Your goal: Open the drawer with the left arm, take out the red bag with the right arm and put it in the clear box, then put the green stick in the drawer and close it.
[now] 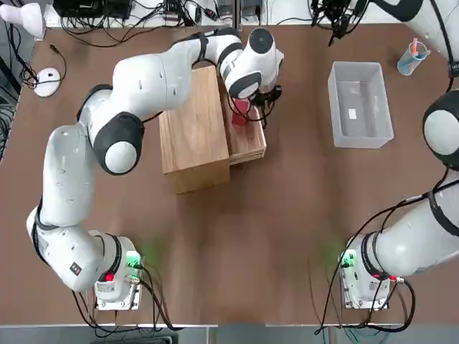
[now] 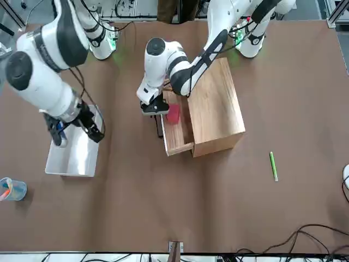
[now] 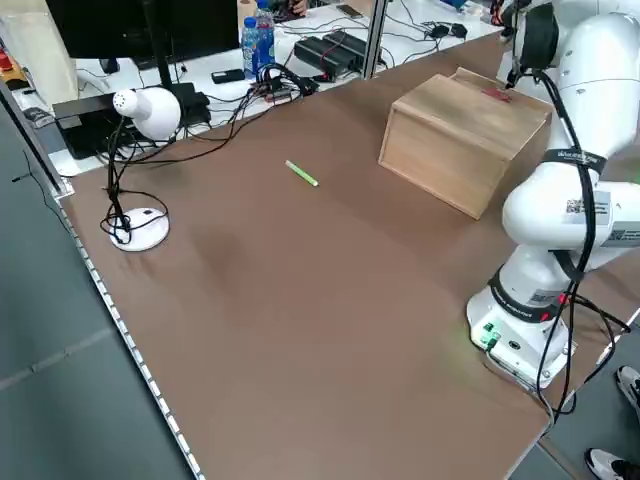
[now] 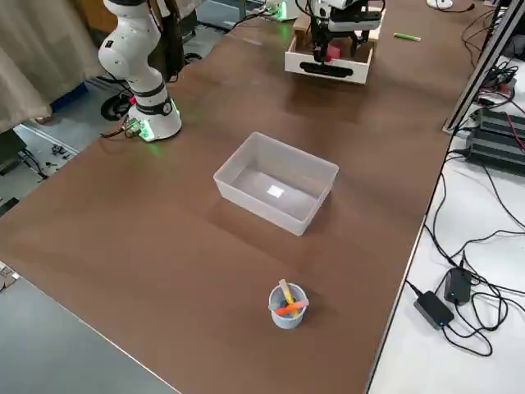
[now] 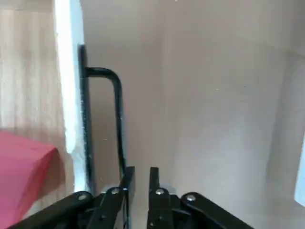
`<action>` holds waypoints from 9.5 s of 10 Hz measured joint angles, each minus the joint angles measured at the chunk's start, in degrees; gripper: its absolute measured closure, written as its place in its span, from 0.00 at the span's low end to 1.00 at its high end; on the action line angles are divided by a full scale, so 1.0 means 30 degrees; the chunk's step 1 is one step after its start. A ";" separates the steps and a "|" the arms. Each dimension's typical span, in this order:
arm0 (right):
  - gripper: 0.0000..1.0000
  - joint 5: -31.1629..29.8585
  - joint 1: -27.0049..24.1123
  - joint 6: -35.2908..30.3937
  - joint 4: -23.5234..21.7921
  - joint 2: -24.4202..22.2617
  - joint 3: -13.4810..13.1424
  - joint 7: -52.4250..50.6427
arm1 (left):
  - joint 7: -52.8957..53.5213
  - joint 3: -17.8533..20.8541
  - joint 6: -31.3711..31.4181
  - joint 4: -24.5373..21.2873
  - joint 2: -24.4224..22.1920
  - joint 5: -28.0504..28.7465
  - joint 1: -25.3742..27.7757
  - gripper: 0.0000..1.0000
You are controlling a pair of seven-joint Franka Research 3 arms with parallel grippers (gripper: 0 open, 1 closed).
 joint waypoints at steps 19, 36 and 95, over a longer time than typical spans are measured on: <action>0.00 0.2139 1.0396 0.9030 -0.4623 0.1386 0.0024 2.1235 | 2.0758 0.9348 -0.0938 -1.0145 -0.8832 -0.7378 0.9827 0.00; 0.00 0.1407 1.0453 1.0886 -0.3305 0.4089 -0.1157 2.1737 | 2.4814 1.1389 0.4778 -0.9916 -0.2023 -1.1140 1.1412 0.76; 0.28 -0.0590 -0.2687 0.4685 -0.7185 -0.0565 -0.0737 -1.5624 | 2.4531 0.8315 -1.1893 -0.6995 -1.5904 -0.8983 1.1228 0.00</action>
